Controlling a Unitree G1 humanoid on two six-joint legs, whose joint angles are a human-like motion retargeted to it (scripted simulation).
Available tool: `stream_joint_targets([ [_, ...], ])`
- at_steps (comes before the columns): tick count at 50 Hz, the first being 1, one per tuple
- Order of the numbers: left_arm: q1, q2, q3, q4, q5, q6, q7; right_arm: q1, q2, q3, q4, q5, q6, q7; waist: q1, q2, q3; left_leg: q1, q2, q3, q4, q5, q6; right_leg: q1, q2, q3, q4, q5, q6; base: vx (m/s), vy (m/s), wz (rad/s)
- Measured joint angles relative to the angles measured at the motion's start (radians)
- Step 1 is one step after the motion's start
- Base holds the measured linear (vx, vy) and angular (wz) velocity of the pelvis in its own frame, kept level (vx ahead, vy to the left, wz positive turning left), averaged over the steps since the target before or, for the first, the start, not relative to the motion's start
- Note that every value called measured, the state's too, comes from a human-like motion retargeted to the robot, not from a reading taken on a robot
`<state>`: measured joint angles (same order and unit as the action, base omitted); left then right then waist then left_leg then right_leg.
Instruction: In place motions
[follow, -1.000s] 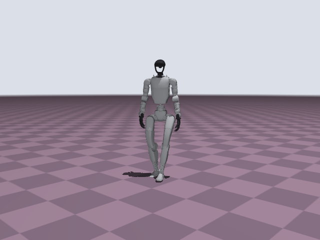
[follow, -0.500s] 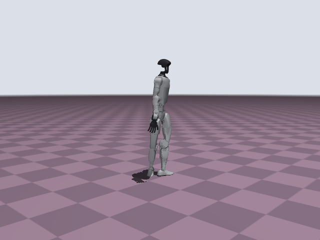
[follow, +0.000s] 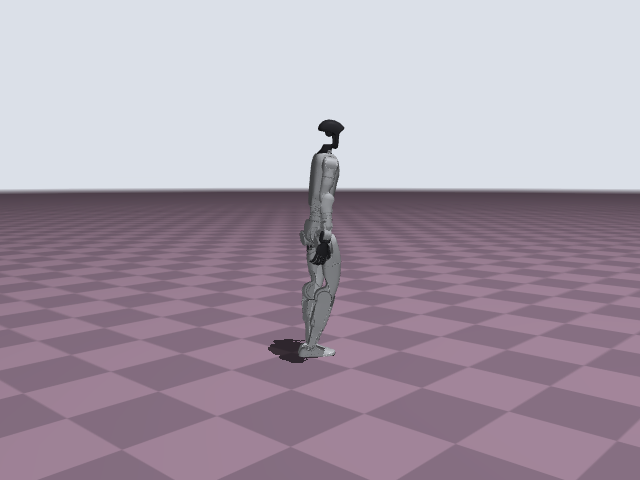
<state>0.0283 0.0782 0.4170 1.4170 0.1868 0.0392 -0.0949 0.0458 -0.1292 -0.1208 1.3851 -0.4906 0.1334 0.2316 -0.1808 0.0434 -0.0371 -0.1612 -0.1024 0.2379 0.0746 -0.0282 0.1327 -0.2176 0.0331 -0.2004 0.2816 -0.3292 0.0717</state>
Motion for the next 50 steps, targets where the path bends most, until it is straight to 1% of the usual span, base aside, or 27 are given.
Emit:
stream_joint_targets([
  [1,-0.012,-0.003,-0.013,-0.008,-0.005,-0.004,0.0,0.002,0.001,0.002,0.012,-0.002,0.004,-0.001,0.005,-0.01,0.015,0.016,-0.008,-0.011,0.008,-0.003,-0.003,0.018,-0.004,-0.009,-0.041,0.045,-0.043,-0.07,-0.16,0.57],
  [2,-0.024,-0.004,-0.025,-0.014,-0.008,-0.008,-0.002,0.004,0.003,0.003,0.023,-0.005,0.009,-0.002,0.021,-0.022,0.025,0.025,-0.013,-0.01,0.02,-0.009,-0.007,0.035,-0.017,-0.035,-0.069,0.075,-0.071,-0.03,-0.09,-0.16],
  [3,-0.039,-0.001,-0.032,-0.015,-0.008,-0.012,-0.009,0.004,0.007,0.003,0.033,-0.009,0.015,-0.004,0.06,-0.039,0.022,0.018,-0.014,0.016,0.041,-0.019,-0.013,0.052,-0.052,-0.094,-0.069,0.075,-0.066,-0.02,-0.1,-0.11],
  [5,-0.071,0.009,-0.059,-0.003,0.013,-0.015,-0.037,0.014,0.019,-0.023,0.046,-0.015,0.024,-0.007,0.062,-0.056,0.013,-0.006,-0.032,-0.023,0.098,-0.029,-0.011,0.067,-0.077,-0.174,-0.065,0.059,-0.065,-0.01,-0.11,0.84],
  [7,-0.091,-0.001,-0.077,0.021,0.039,-0.006,-0.032,0.027,0.023,-0.049,0.051,-0.012,0.022,-0.006,0.088,-0.06,0.014,-0.007,-0.04,-0.055,0.132,-0.026,-0.009,0.08,-0.096,-0.195,-0.047,0.05,-0.049,0.05,-0.06,0.96],
  [10,-0.107,-0.013,-0.088,0.062,0.004,-0.005,-0.006,0.032,0.025,-0.057,0.05,-0.028,0.028,0.001,0.12,-0.08,0.013,0.002,-0.058,-0.084,0.152,-0.009,-0.002,0.106,-0.106,-0.209,-0.057,0.055,-0.046,0.05,-0.01,0.25],
  [13,-0.093,-0.023,-0.059,0.064,-0.019,-0.006,-0.041,0.017,0.015,-0.039,0.039,-0.073,0.022,-0.028,0.118,-0.079,-0.005,-0.002,-0.071,-0.116,0.154,0.009,0.0,0.105,-0.11,-0.191,-0.068,0.063,-0.043,0.02,0.05,-0.26],
  [17,-0.057,-0.023,-0.037,0.056,-0.015,-0.002,-0.041,0.0,0.003,-0.013,0.009,-0.094,0.004,-0.046,0.123,-0.078,-0.015,0.002,-0.086,-0.178,0.152,0.016,-0.018,0.099,-0.108,-0.138,-0.077,0.079,-0.043,0.03,0.08,-0.74],
  [20,-0.039,-0.016,-0.057,0.07,-0.011,-0.009,-0.059,-0.008,0.002,-0.018,-0.02,-0.093,-0.008,-0.044,0.132,-0.064,-0.021,0.003,-0.088,-0.217,0.149,0.017,-0.031,0.093,-0.098,-0.093,-0.085,0.099,-0.039,0.03,0.1,-0.95],
  [23,-0.034,-0.01,-0.093,0.078,0.024,-0.008,-0.104,-0.006,0.01,-0.028,-0.037,-0.06,-0.026,-0.061,0.123,-0.036,-0.033,-0.01,-0.094,-0.323,0.153,0.022,-0.046,0.077,-0.076,-0.05,-0.09,0.121,-0.03,0.06,0.08,-0.95],
  [25,-0.037,-0.006,-0.12,0.072,0.053,-0.007,-0.119,-0.005,0.015,-0.028,-0.036,-0.027,-0.038,-0.072,0.117,-0.021,-0.037,-0.018,-0.089,-0.375,0.153,0.021,-0.069,0.06,-0.062,-0.016,-0.083,0.134,-0.028,0.06,0.06,-1.14],
  [27,-0.048,0.001,-0.155,0.06,0.077,-0.012,-0.121,-0.007,0.019,-0.02,-0.026,0.0,-0.036,-0.074,0.105,-0.016,-0.037,-0.02,-0.068,-0.326,0.137,0.003,-0.067,0.038,-0.05,0.019,-0.069,0.149,-0.032,0.02,0.04,-1.18],
  [28,-0.054,0.006,-0.173,0.053,0.092,-0.015,-0.123,-0.01,0.021,-0.014,-0.02,0.011,-0.03,-0.072,0.095,-0.014,-0.038,-0.019,-0.06,-0.294,0.121,-0.013,-0.049,0.023,-0.044,0.034,-0.059,0.155,-0.037,-0.04,0.02,-1.1],
  [31,-0.063,0.025,-0.22,0.035,0.118,-0.026,-0.134,-0.024,0.032,0.009,-0.017,0.001,0.0,-0.068,0.031,0.019,-0.039,-0.01,-0.015,-0.229,0.07,-0.016,-0.047,-0.026,0.01,0.058,-0.021,0.151,-0.089,-0.14,0.03,-1.27],
  [33,-0.079,0.046,-0.26,0.039,0.112,-0.029,-0.144,-0.029,0.041,0.028,-0.03,-0.013,0.004,-0.083,-0.006,0.031,-0.021,-0.019,0.021,-0.161,0.073,-0.018,-0.054,-0.049,0.034,0.083,-0.007,0.144,-0.124,-0.33,0.1,-1.85],
  [35,-0.11,0.073,-0.299,0.058,0.115,-0.021,-0.154,-0.035,0.043,0.042,-0.042,-0.011,-0.016,-0.098,-0.056,0.045,0.011,-0.016,0.052,-0.108,0.076,-0.028,-0.052,-0.05,0.022,0.019,-0.007,0.131,-0.148,-0.39,0.21,-1.72],
  [37,-0.136,0.092,-0.312,0.08,0.14,-0.008,-0.153,-0.038,0.033,0.053,-0.045,-0.02,-0.033,-0.089,-0.066,0.049,0.021,-0.004,0.075,-0.022,0.062,-0.042,-0.046,-0.049,-0.004,-0.073,-0.017,0.116,-0.168,-0.39,0.42,-2.36],
  [40,-0.145,0.104,-0.307,0.103,0.178,0.007,-0.131,-0.039,0.01,0.062,-0.037,-0.066,-0.031,-0.061,-0.067,0.059,0.004,0.017,0.113,0.141,0.033,-0.071,-0.046,-0.056,-0.045,-0.216,-0.024,0.078,-0.176,-0.28,0.46,-3.02],
  [41,-0.141,0.106,-0.304,0.103,0.174,0.007,-0.127,-0.042,0.001,0.063,-0.029,-0.076,-0.024,-0.062,-0.067,0.064,-0.005,0.023,0.128,0.211,0.025,-0.083,-0.051,-0.051,-0.065,-0.301,-0.025,0.066,-0.176,-0.28,0.51,-3.4],
  [43,-0.133,0.11,-0.294,0.103,0.164,0.004,-0.123,-0.049,-0.014,0.061,-0.016,-0.079,-0.013,-0.072,-0.07,0.074,-0.015,0.042,0.154,0.339,0.007,-0.102,-0.064,-0.03,-0.101,-0.476,-0.028,0.05,-0.168,-0.34,0.56,-3.53],
  [48,-0.115,0.115,-0.247,0.109,0.166,0.008,-0.112,-0.086,-0.044,0.031,0.035,-0.011,0.005,-0.061,-0.067,0.11,-0.027,0.102,0.204,0.626,-0.041,-0.138,-0.114,0.064,-0.148,-0.921,0.016,0.034,-0.107,-0.35,0.59,-3.41],
  [50,-0.107,0.111,-0.23,0.114,0.18,0.013,-0.105,-0.106,-0.06,0.017,0.061,0.033,0.011,-0.045,-0.064,0.117,-0.034,0.124,0.203,0.699,-0.055,-0.151,-0.134,0.103,-0.148,-1.025,0.011,0.054,-0.111,-0.24,0.52,-3.26],
])
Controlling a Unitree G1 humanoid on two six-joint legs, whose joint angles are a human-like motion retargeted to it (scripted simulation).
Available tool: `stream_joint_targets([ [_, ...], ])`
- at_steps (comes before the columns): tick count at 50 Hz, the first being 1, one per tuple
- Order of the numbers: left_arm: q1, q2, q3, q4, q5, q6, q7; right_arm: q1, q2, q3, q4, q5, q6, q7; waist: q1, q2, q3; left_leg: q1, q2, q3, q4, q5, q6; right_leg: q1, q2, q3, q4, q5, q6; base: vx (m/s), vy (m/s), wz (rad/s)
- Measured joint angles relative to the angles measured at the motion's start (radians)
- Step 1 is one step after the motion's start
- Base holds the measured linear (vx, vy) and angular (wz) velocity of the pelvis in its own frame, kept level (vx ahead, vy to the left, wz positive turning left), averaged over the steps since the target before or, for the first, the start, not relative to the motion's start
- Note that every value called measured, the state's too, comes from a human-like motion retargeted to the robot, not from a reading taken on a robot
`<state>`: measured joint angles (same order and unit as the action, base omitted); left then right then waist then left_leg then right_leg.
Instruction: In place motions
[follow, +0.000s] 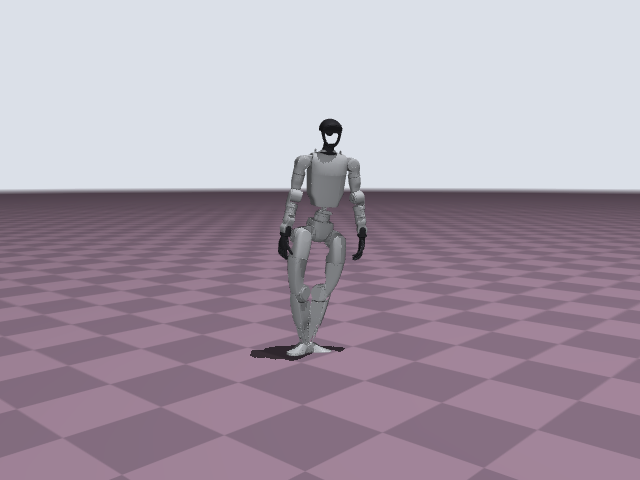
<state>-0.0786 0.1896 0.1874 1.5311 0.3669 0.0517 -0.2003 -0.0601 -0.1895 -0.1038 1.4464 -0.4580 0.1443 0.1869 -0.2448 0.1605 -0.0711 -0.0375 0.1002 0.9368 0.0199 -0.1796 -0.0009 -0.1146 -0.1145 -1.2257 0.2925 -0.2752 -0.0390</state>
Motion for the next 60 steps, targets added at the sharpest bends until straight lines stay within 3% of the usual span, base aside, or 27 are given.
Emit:
stream_joint_targets([
  [2,0.018,-0.008,0.022,0.001,0.01,0.002,0.007,-0.015,-0.015,-0.007,0.022,0.033,0.002,0.005,0.027,-0.023,-0.01,0.025,-0.039,0.076,-0.014,-0.017,-0.013,0.002,-0.001,0.062,-0.018,0.02,0.032,-0.39,0.61,-3.48],
  [5,0.046,-0.021,0.044,0.007,0.011,0.002,0.013,-0.029,-0.028,-0.027,0.037,0.039,0.006,-0.006,0.068,-0.028,-0.034,0.05,-0.076,0.201,-0.037,-0.038,-0.04,-0.06,0.012,0.206,-0.01,0.036,0.004,-0.31,0.45,-3.32],
  [8,0.051,-0.036,0.042,0.028,-0.002,0.007,0.023,-0.029,-0.036,-0.052,0.029,0.022,0.003,-0.022,-0.01,0.018,-0.023,0.053,-0.059,0.244,-0.032,-0.045,-0.051,-0.084,0.049,0.279,-0.027,0.07,0.003,-0.52,0.44,-1.56],
  [13,-0.013,-0.048,0.02,0.031,0.019,0.025,-0.002,-0.018,-0.051,-0.108,0.038,0.035,0.013,-0.062,-0.203,0.152,0.024,0.028,0.002,0.246,-0.013,-0.057,-0.066,-0.096,0.113,0.274,-0.058,0.09,0.036,-0.38,0.39,-0.23],
  [18,-0.065,-0.078,-0.007,-0.058,0.057,0.017,-0.027,0.056,-0.069,-0.203,0.138,0.196,0.054,-0.123,-0.243,0.208,0.004,0.041,0.023,0.267,0.012,-0.034,-0.076,-0.099,0.126,0.299,-0.088,0.086,0.037,-0.11,0.21,0.0],
  [21,-0.058,-0.09,-0.044,-0.135,0.061,-0.012,-0.048,0.102,-0.059,-0.266,0.219,0.311,0.09,-0.126,-0.178,0.155,-0.067,0.045,0.035,0.243,0.118,0.02,-0.022,-0.11,0.089,0.368,-0.104,0.073,0.01,0.07,-0.03,-0.21],
  [23,-0.034,-0.09,-0.057,-0.175,0.05,-0.023,-0.045,0.125,-0.036,-0.284,0.238,0.34,0.108,-0.103,-0.133,0.075,-0.126,0.018,0.052,0.211,0.271,0.059,0.075,-0.129,0.018,0.427,-0.099,0.066,0.001,0.14,-0.09,-0.64],
  [25,-0.008,-0.082,-0.054,-0.201,0.027,-0.033,-0.035,0.134,-0.008,-0.288,0.221,0.318,0.105,-0.063,-0.075,-0.027,-0.161,-0.054,0.088,0.132,0.502,0.059,0.218,-0.149,-0.057,0.518,-0.087,0.061,-0.011,0.04,-0.1,-1.35],
  [27,0.015,-0.065,-0.05,-0.201,-0.006,-0.047,-0.023,0.13,0.018,-0.279,0.176,0.253,0.087,-0.016,-0.048,-0.069,-0.158,-0.145,0.139,-0.028,0.682,0.064,0.254,-0.16,-0.062,0.58,-0.082,0.057,-0.03,-0.03,-0.1,-1.32],
  [28,0.027,-0.058,-0.042,-0.192,-0.021,-0.052,-0.014,0.123,0.029,-0.261,0.148,0.215,0.08,-0.005,-0.046,-0.072,-0.151,-0.184,0.143,-0.123,0.718,0.066,0.231,-0.162,-0.05,0.599,-0.084,0.06,-0.039,-0.06,-0.05,-1.43],
  [30,0.046,-0.056,-0.008,-0.154,-0.044,-0.051,0.012,0.103,0.043,-0.201,0.081,0.146,0.064,-0.025,-0.022,-0.077,-0.114,-0.28,0.042,-0.413,0.709,0.098,0.14,-0.151,-0.013,0.669,-0.101,0.074,-0.06,-0.1,0.04,-2.03],
  [32,0.054,-0.06,0.042,-0.098,-0.061,-0.038,0.041,0.069,0.049,-0.131,0.01,0.076,0.038,-0.064,0.005,-0.094,-0.072,-0.299,-0.053,-0.529,0.636,0.097,0.122,-0.146,0.004,0.753,-0.107,0.084,-0.075,-0.1,0.12,-2.48],
  [35,0.079,-0.065,0.111,-0.035,-0.076,-0.018,0.058,0.019,0.052,-0.029,-0.083,-0.017,-0.007,-0.063,0.039,-0.13,-0.025,-0.244,-0.07,-0.476,0.457,0.068,0.16,-0.152,0.005,0.864,-0.091,0.092,-0.09,-0.02,0.11,-2.57],
  [37,0.109,-0.073,0.148,-0.011,-0.077,-0.015,0.063,-0.005,0.058,0.019,-0.133,-0.06,-0.029,-0.02,0.095,-0.143,0.013,-0.235,-0.152,-0.653,0.332,0.087,0.126,-0.131,0.044,0.944,-0.095,0.109,-0.104,0.11,0.05,-3.18],
  [40,0.153,-0.085,0.169,0.014,-0.082,-0.012,0.076,-0.03,0.073,0.054,-0.182,-0.083,-0.052,0.05,0.182,-0.128,0.066,-0.218,-0.279,-1.074,0.189,0.157,0.058,-0.092,0.135,1.053,-0.097,0.135,-0.117,0.19,0.02,-2.9],
  [41,0.164,-0.088,0.173,0.021,-0.081,-0.011,0.08,-0.032,0.078,0.061,-0.191,-0.076,-0.054,0.069,0.183,-0.122,0.073,-0.206,-0.284,-1.121,0.158,0.207,0.056,-0.082,0.154,1.068,-0.094,0.138,-0.114,0.25,0.01,-1.86],
  [42,0.175,-0.091,0.178,0.027,-0.08,-0.01,0.082,-0.033,0.083,0.068,-0.199,-0.066,-0.055,0.086,0.177,-0.116,0.076,-0.196,-0.279,-1.13,0.14,0.23,0.051,-0.076,0.168,1.081,-0.09,0.139,-0.11,0.28,0.01,-1.14],
  [45,0.195,-0.099,0.196,0.045,-0.074,-0.004,0.072,-0.027,0.095,0.084,-0.198,-0.03,-0.052,0.108,0.106,-0.091,0.056,-0.161,-0.182,-0.89,0.114,0.193,0.042,-0.086,0.193,1.088,-0.074,0.139,-0.096,0.23,-0.01,-0.34],
  [47,0.185,-0.102,0.192,0.048,-0.07,0.004,0.065,-0.018,0.1,0.067,-0.183,-0.007,-0.043,0.088,0.042,-0.08,0.059,-0.147,-0.216,-1.049,0.097,0.208,0.036,-0.076,0.192,1.053,-0.072,0.132,-0.086,0.13,0.0,0.11],
  [55,0.13,-0.079,0.11,0.024,-0.055,-0.001,0.059,0.037,0.055,-0.016,-0.029,0.007,0.01,0.046,-0.008,-0.08,0.027,-0.138,-0.184,-0.916,0.057,0.2,0.069,-0.116,0.211,1.125,-0.06,0.126,-0.075,0.04,0.02,-0.5],
  [60,0.096,-0.057,0.056,-0.001,-0.039,0.004,0.029,0.027,0.03,-0.028,0.042,0.013,0.043,-0.028,-0.036,-0.077,0.046,-0.12,-0.155,-0.806,0.035,0.173,0.085,-0.155,0.245,1.213,-0.056,0.131,-0.082,-0.23,0.28,-1.64],
])
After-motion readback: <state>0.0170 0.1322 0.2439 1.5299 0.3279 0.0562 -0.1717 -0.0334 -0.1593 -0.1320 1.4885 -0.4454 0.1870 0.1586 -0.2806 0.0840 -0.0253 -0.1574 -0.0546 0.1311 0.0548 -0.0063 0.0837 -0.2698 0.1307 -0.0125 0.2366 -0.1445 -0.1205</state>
